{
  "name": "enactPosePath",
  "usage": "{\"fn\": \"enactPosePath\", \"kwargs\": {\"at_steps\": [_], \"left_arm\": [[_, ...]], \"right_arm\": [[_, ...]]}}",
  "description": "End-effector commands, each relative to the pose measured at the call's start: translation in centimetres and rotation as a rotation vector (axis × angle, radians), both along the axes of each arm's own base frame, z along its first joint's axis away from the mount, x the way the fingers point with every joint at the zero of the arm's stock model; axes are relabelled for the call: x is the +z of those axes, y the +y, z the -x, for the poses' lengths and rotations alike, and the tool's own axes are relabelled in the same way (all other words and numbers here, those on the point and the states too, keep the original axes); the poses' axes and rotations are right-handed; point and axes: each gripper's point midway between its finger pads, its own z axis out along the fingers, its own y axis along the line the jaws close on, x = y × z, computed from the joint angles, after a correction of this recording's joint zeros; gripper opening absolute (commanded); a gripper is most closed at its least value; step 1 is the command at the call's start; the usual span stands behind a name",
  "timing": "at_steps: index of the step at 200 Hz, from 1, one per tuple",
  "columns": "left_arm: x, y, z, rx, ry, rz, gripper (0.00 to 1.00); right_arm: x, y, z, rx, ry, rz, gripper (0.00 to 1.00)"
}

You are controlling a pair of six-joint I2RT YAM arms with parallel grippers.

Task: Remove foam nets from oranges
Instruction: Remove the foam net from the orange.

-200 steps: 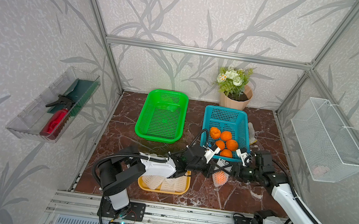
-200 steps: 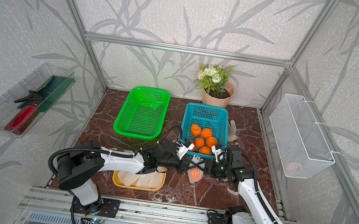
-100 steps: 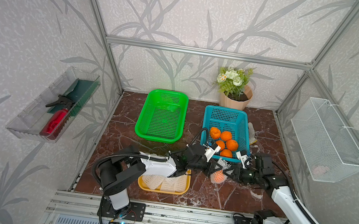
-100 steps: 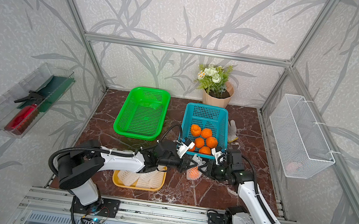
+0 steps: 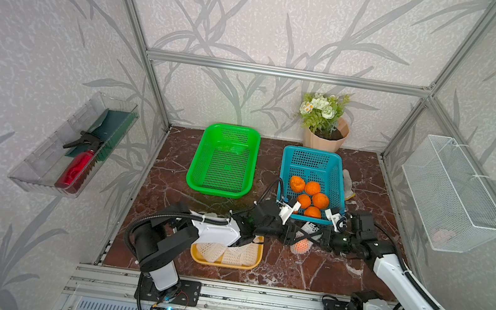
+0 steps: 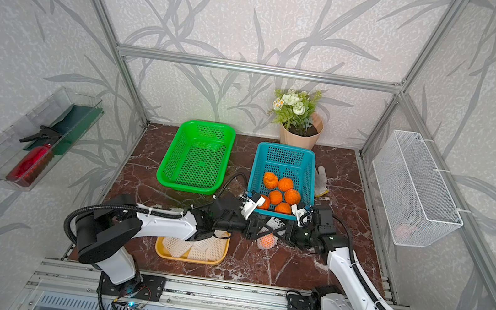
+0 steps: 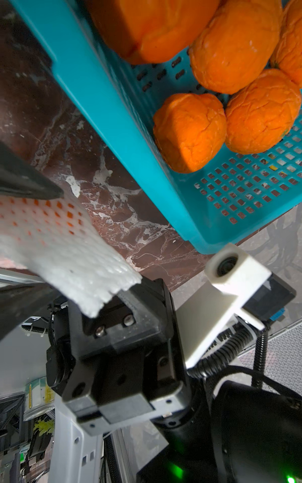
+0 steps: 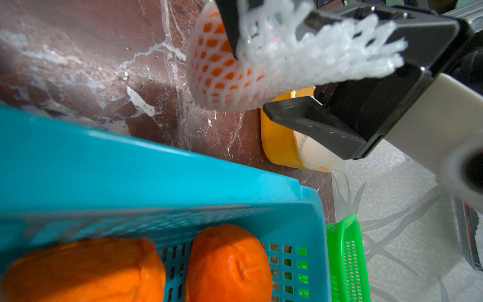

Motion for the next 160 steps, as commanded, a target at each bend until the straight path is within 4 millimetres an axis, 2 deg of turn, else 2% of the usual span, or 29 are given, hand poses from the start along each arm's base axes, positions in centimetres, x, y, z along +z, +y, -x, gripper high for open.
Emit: {"fn": "enactPosePath", "kwargs": {"at_steps": [1,20,35,95,107,125,160], "left_arm": [[1.3,-0.1,0.1,-0.017,-0.015,0.045,0.51],[1.0,-0.2,0.2,-0.029,-0.014,0.044,0.51],[0.8,-0.4,0.2,-0.040,-0.013,0.044,0.47],[1.1,-1.2,0.4,-0.080,-0.005,0.070,0.12],[1.1,-1.2,0.4,-0.080,-0.001,0.069,0.08],[0.9,-1.0,-0.4,-0.050,0.025,0.051,0.04],[1.9,-1.4,-1.9,-0.022,0.112,0.092,0.03]], "right_arm": [[0.9,0.4,-0.3,0.006,-0.011,-0.036,0.01],[0.9,0.5,-0.4,0.005,-0.012,-0.049,0.01],[1.1,0.6,-0.5,-0.012,0.005,-0.065,0.01],[1.0,0.5,-0.6,-0.032,0.026,-0.066,0.10],[0.9,0.5,-0.7,-0.036,0.026,-0.063,0.17],[0.8,0.2,-0.4,-0.031,0.030,-0.042,0.39],[0.0,-0.5,1.0,-0.003,0.022,0.023,0.61]]}}
